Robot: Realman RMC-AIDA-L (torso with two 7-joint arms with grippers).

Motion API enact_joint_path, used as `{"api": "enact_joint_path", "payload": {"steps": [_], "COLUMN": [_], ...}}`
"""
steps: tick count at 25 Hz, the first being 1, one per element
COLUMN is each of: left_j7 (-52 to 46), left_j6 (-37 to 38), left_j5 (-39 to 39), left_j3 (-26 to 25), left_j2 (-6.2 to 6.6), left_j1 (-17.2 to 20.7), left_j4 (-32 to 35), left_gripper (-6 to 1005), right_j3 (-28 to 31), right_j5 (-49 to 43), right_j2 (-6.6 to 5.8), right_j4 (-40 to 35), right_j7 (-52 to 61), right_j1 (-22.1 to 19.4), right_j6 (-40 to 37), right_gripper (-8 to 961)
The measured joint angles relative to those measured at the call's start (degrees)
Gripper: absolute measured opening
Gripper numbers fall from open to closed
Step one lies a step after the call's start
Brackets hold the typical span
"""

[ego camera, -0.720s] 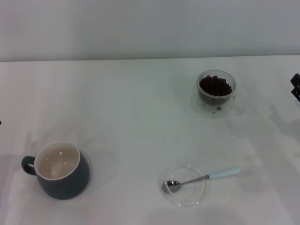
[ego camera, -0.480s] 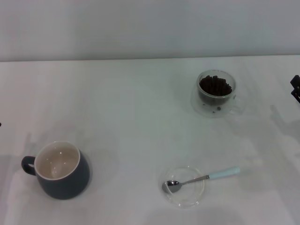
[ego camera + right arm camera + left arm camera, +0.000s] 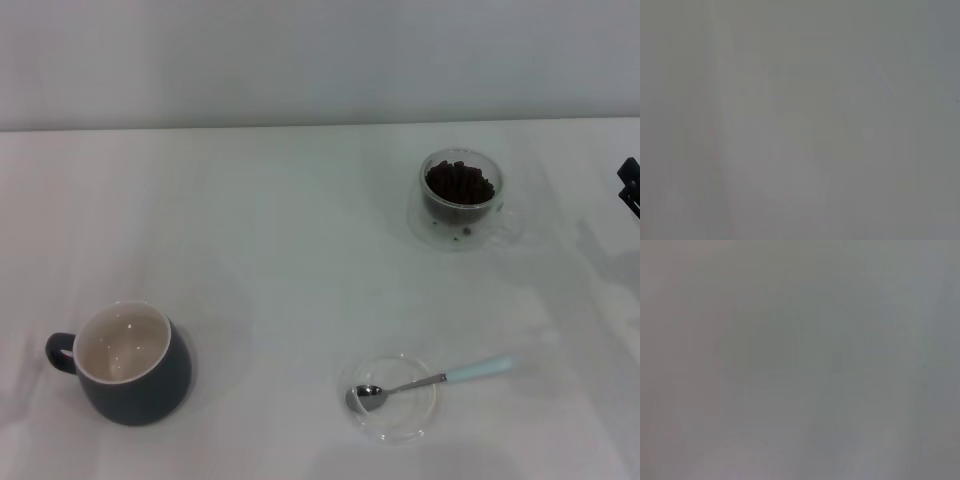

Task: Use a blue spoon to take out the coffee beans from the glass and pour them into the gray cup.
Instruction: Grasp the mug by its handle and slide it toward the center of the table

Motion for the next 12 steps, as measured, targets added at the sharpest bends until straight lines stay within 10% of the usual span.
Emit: {"api": "enact_joint_path", "payload": {"steps": [12], "left_j7": [0.69], "left_j6": [2.92], "left_j5": [5.58], "left_j3": [8.24], "left_j2": [0.18], "left_j1": [4.55], "left_j4": [-9.97], "left_gripper": [876], "right_j3": [-0.04], "right_j5": [-0.34], "right_j2": [0.15], "right_j4": [-1.87], "right_j7": [0.0], "right_j1": [0.65], "right_j6": [2.05], "right_gripper": [871]}}
